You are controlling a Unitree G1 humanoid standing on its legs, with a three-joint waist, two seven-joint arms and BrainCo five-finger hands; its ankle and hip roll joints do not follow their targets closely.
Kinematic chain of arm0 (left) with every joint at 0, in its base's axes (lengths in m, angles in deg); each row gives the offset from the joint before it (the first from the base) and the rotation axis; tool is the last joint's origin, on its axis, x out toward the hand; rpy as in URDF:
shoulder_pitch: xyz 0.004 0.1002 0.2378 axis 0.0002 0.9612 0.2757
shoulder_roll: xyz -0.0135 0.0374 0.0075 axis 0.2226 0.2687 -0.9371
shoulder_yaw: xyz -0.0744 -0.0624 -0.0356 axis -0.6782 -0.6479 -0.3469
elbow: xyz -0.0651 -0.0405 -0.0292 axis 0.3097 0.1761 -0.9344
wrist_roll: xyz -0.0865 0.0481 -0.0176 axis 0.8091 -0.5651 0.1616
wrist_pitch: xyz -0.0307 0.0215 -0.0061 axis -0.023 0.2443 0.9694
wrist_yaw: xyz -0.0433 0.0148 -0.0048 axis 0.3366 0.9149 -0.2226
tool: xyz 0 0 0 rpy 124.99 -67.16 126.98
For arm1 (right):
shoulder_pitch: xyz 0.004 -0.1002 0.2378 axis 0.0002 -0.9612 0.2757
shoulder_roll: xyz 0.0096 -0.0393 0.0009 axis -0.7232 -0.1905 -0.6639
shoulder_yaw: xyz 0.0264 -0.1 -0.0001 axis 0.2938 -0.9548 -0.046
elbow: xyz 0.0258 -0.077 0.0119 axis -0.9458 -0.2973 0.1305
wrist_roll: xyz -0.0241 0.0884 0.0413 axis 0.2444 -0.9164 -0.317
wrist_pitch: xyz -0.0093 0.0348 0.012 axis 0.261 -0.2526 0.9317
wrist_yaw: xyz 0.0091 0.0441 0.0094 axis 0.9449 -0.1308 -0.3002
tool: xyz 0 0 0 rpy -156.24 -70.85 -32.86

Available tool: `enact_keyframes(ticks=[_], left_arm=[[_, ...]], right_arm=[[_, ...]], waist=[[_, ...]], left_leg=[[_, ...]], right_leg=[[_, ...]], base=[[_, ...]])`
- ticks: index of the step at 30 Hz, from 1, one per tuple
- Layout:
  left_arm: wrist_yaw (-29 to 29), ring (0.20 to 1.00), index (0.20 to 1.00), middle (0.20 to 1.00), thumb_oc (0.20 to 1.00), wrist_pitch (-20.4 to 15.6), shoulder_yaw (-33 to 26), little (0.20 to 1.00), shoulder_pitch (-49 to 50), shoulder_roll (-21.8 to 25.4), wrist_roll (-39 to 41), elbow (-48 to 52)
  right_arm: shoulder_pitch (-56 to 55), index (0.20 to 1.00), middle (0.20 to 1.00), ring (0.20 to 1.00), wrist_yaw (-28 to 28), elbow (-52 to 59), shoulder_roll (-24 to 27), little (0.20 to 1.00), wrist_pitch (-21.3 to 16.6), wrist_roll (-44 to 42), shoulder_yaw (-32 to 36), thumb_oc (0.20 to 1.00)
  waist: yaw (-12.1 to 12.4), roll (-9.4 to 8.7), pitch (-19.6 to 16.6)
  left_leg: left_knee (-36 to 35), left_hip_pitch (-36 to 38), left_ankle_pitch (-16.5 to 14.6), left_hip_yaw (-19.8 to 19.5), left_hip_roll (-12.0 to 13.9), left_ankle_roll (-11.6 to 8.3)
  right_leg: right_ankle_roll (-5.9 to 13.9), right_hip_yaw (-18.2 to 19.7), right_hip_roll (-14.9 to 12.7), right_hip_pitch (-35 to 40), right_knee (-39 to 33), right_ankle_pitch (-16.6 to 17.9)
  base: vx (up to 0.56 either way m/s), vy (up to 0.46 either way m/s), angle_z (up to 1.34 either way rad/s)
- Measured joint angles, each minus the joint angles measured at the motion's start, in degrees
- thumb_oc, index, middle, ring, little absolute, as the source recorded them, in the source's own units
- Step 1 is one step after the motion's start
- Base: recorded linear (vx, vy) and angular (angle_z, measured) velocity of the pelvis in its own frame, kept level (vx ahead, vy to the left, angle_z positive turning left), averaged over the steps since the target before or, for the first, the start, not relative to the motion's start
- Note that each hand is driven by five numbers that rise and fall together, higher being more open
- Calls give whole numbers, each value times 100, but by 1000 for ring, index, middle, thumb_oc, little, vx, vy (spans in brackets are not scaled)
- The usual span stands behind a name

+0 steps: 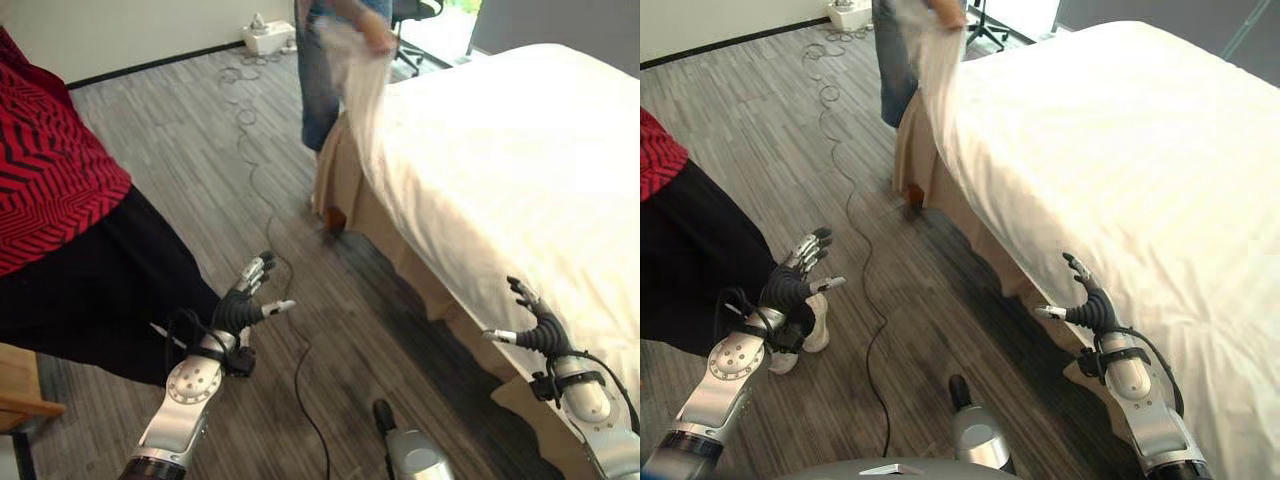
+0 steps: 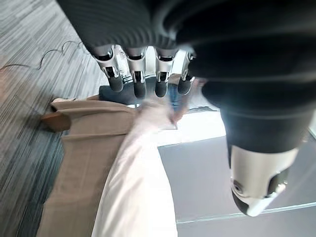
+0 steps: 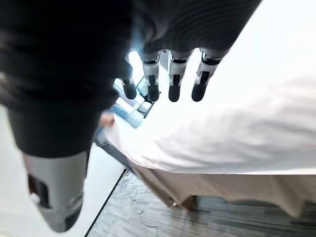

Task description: Making the bed.

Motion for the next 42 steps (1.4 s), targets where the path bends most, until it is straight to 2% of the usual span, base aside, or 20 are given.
enact_keyframes(ticks=[5,14,15,16,17,19,21,23,27,29,36,40,41,42], left_arm=[[69,1000,1000,1000,1000,3,0,1000,-157,-2,-1,-2],[128,1000,1000,1000,1000,1,87,1000,-165,-205,-3,-206],[127,1000,1000,1000,1000,1,89,1000,-157,-208,-3,-218],[119,1000,1000,1000,1000,23,84,1000,-106,-224,-59,-305],[118,1000,1000,1000,1000,192,39,1000,-319,-513,-335,-851],[123,1000,1000,1000,1000,518,38,1000,-119,-782,-488,-1354],[116,1000,1000,1000,1000,592,59,1000,173,-860,-494,-1349],[121,1000,1000,1000,1000,613,85,1000,237,-865,-505,-1344],[120,1000,1000,1000,1000,606,78,1000,216,-841,-559,-1310],[120,1000,1000,1000,1000,605,79,1000,214,-841,-691,-1309],[133,1000,1000,1000,1000,602,83,1000,101,-827,-748,-1063],[190,1000,1000,1000,1000,591,111,1000,-268,-784,-756,-1057],[271,1000,1000,1000,1000,589,96,1000,-265,-693,-756,-1070],[288,1000,1000,1000,1000,585,97,1000,-262,-660,-749,-1069]], right_arm=[[-189,1000,1000,1000,-194,-206,-243,1000,-1,-113,273,1000],[-208,1000,1000,1000,-196,-202,-239,1000,-6,-100,264,1000],[-218,1000,1000,1000,-196,-202,-238,1000,-9,-100,263,1000],[-216,1000,1000,1000,-107,-256,-313,1000,-3,-252,175,1000],[-86,1000,1000,1000,170,-688,-527,1000,69,-1065,110,1000],[-73,1000,1000,1000,362,-960,-779,1000,265,-1405,-284,1000],[-141,1000,1000,1000,541,-959,-859,1000,283,-1410,-583,1000],[-198,1000,1000,1000,548,-958,-865,1000,289,-1398,-617,1000],[-108,1000,1000,1000,537,-957,-861,1000,286,-1377,-399,1000],[-77,1000,1000,1000,499,-957,-855,1000,286,-1339,-326,1000],[-82,1000,1000,1000,268,-762,-837,1000,266,-1333,299,1000],[20,1000,1000,1000,160,-791,-786,1000,262,-1329,489,1000],[134,1000,1000,1000,148,-796,-799,1000,259,-1329,493,1000],[171,1000,1000,1000,111,-795,-795,1000,257,-1326,492,1000]], waist=[[-130,-49,-74],[-62,125,-206],[22,166,-256],[100,196,-250],[410,216,-287],[499,350,-399],[582,464,-408],[775,537,-468],[832,489,-579],[792,454,-625],[771,382,-761],[773,394,-731],[761,353,-696],[739,397,-654]], left_leg=[[-2,87,-15,9,19,-19],[-2,64,-14,-25,33,-17],[-2,55,-28,-35,86,-38],[-3,57,-48,-122,15,-50],[-5,155,-219,-713,-105,-42],[-5,176,-269,-795,-102,-77],[7,143,-240,-807,-116,-55],[28,155,-229,-894,-106,-60],[-2,145,-249,-953,-113,-36],[-4,150,-271,-946,-116,-67],[-4,37,-260,-914,-155,-25],[-2,-141,-308,-1076,-231,31],[-5,-37,-344,-927,-252,21],[-6,-22,-349,-862,-237,12]], right_leg=[[11,4,-12,85,-1,-21],[5,-31,-9,87,-2,-28],[-15,-62,34,86,-5,-64],[-38,-64,44,91,-41,-91],[-105,-59,50,101,-55,-110],[-117,-106,52,126,-54,-104],[-108,-107,45,119,-44,-61],[-165,-163,51,184,-25,-18],[-103,-225,27,206,-51,-103],[-144,-218,23,181,-56,-139],[-92,-185,-1,84,-19,-90],[99,-164,-40,-470,780,-242],[45,-73,-92,-386,524,-272],[-3,-189,-167,-388,423,-271]], base=[[0,0,0],[-1,0,1],[0,0,0],[25,-17,-42],[32,-40,-51],[22,-51,-23],[1,-40,5],[17,-37,17],[22,-15,9],[58,-2,-4],[27,9,-2],[104,-74,-3],[210,-192,-39],[210,-207,-48]])
